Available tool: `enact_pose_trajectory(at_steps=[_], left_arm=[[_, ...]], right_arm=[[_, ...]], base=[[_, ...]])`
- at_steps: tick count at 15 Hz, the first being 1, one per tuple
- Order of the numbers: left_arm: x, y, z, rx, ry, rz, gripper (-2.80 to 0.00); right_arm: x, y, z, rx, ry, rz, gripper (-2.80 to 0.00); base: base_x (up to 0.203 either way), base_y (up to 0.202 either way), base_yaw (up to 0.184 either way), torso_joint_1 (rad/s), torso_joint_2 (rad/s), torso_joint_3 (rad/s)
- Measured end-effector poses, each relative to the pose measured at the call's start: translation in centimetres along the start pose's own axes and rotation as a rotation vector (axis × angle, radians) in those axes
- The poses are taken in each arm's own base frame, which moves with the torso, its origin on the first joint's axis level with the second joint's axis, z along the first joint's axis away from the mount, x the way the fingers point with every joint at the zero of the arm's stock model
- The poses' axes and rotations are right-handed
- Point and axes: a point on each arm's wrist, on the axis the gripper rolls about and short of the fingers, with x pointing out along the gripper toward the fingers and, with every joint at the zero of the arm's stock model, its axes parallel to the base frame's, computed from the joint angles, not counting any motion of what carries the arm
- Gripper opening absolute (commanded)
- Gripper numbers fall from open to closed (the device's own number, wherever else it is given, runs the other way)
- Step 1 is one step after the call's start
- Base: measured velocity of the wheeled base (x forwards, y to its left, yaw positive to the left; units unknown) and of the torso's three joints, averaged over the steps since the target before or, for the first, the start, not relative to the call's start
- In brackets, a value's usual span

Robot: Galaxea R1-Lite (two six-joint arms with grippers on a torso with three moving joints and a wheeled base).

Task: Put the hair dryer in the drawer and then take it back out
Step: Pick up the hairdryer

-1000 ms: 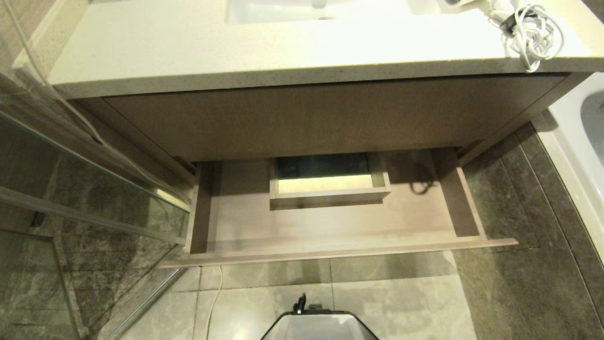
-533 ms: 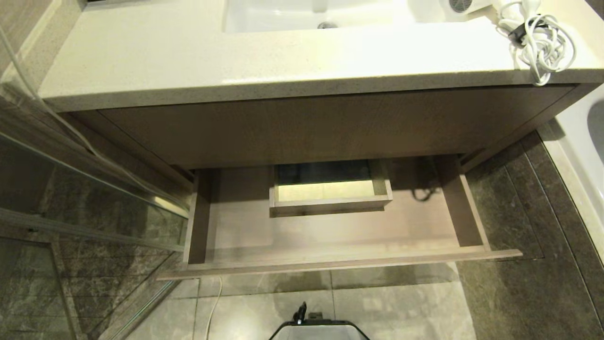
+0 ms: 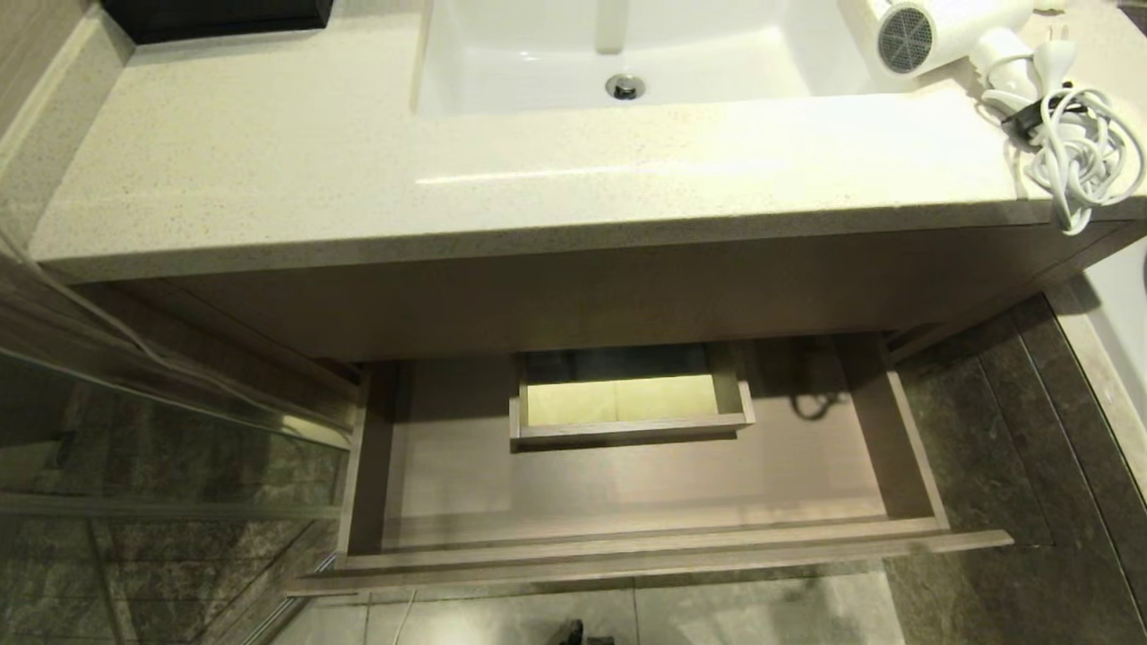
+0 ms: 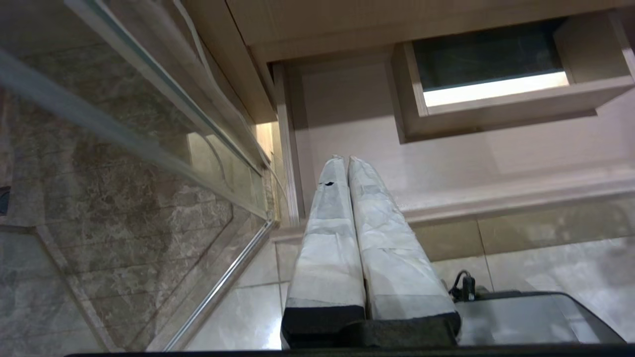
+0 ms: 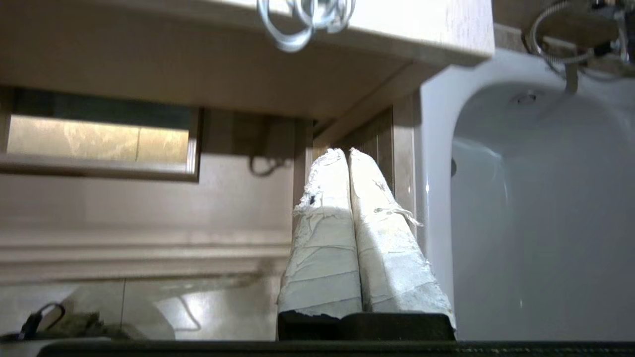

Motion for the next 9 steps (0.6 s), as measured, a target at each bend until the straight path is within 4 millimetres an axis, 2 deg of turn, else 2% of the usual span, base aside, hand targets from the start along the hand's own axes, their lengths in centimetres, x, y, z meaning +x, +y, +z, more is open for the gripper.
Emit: enact_pose_trajectory(at_steps=[5, 7, 9], left_arm=[[0.0, 0.0, 0.0, 0.000, 0.000, 0.000, -2.80], [0.0, 0.0, 0.0, 0.000, 0.000, 0.000, -2.80], [0.0, 0.0, 0.0, 0.000, 0.000, 0.000, -2.80]], right_arm=[[3.1, -0.9, 3.0, -0.001, 0.016, -0.022, -2.80], [4.9, -1.1, 3.9, 0.001, 0.036, -0.024, -2.80], [6.8, -1.3, 4.9, 0.000, 0.049, -0.022, -2.80]], base=[[0.000, 0.000, 0.000, 0.356, -0.17, 0.187], [0.000, 0.000, 0.000, 0.377, -0.21, 0.170], [0.000, 0.000, 0.000, 0.237, -0.13, 0.092]])
